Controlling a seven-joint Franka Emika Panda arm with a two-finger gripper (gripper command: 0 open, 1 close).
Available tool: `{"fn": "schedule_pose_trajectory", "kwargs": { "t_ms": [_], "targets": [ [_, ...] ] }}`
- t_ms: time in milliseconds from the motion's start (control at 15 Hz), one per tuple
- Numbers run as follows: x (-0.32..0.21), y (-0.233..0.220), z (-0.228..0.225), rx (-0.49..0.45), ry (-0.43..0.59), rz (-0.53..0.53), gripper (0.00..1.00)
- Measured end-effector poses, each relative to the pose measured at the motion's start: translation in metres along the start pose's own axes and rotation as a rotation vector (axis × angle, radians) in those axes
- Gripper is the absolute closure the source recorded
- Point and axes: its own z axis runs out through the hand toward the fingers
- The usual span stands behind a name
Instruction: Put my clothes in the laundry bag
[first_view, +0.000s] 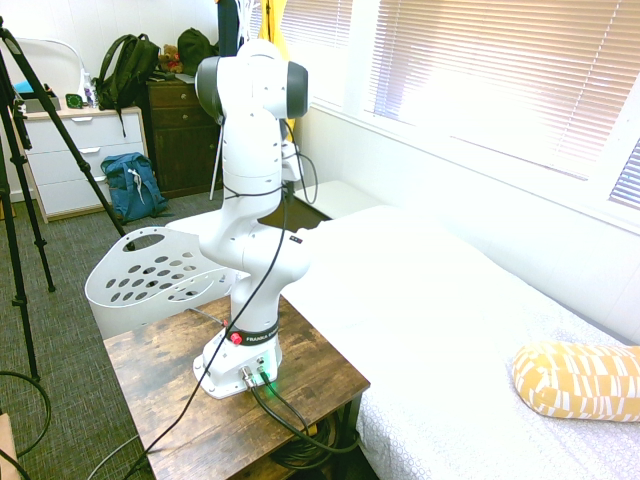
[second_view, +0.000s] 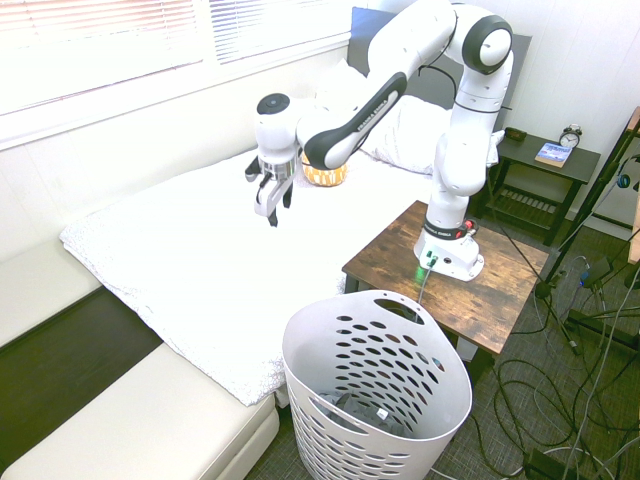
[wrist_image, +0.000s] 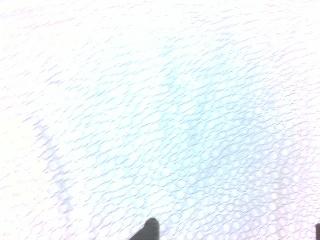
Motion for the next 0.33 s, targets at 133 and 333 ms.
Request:
{"fn": "schedule_pose_trajectory", "kwargs": {
  "t_ms": [133, 333],
  "targets": [
    [0.077, 0.024, 0.020, -0.030, 0.005, 0.057, 0.00],
    [0.188, 0.097, 0.056, -0.050, 0.003, 0.146, 0.00]
  ]
}}
